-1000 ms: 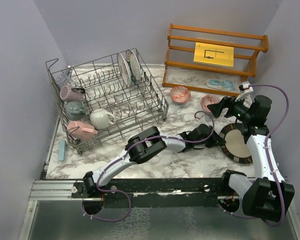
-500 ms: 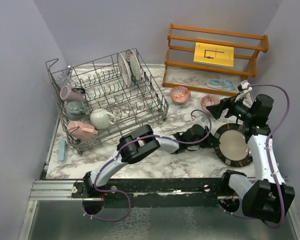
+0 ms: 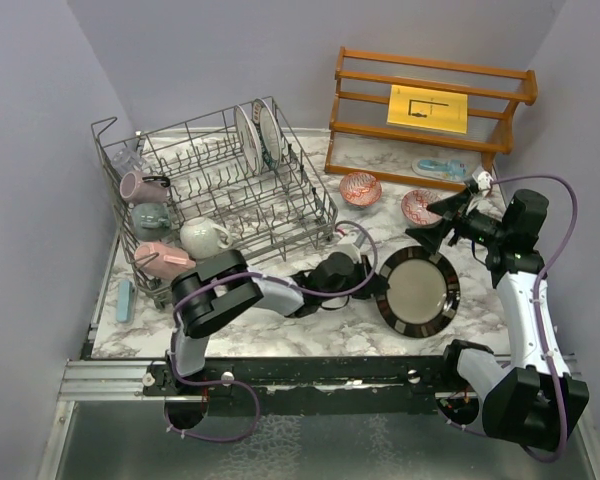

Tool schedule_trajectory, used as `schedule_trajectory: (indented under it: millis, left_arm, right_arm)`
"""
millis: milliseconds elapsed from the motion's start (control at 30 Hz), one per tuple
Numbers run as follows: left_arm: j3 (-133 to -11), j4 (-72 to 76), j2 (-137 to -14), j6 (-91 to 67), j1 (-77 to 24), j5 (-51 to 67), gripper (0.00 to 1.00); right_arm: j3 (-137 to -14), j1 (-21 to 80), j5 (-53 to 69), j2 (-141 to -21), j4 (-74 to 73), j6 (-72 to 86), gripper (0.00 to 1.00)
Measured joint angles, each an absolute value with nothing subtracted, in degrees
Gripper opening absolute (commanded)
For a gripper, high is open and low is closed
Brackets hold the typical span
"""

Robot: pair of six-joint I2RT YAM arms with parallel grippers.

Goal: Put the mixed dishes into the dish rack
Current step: Pick up the plate at the center of the board.

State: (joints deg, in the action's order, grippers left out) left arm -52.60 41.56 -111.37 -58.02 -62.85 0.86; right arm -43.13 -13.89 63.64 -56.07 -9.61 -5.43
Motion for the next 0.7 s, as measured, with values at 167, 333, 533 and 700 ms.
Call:
schedule_trajectory:
  millis: [167, 333, 533, 700]
  left_arm:
    - [-44.0, 43.2, -103.8, -53.8, -59.9, 1.2, 0.0]
    - [-38.8, 41.4, -94.7, -46.8, -56.1, 3.2, 0.0]
    - [-37.0, 38.5, -86.1, -39.8, -51.1, 10.0, 0.0]
    - [-37.0, 34.9, -81.7, -34.3, -47.5, 14.4, 0.0]
  right_arm:
    - [-43.7, -14.0, 66.0, -56.4, -11.8, -9.0, 1.0]
    - [-46.9, -14.1, 69.1, -59.7, -16.4, -15.2, 1.0]
    - [-48.4, -14.1, 71.5, -63.8, -22.4, -22.6, 1.0]
    - [-48.4, -14.1, 73.1, -65.1, -25.4, -26.2, 0.99]
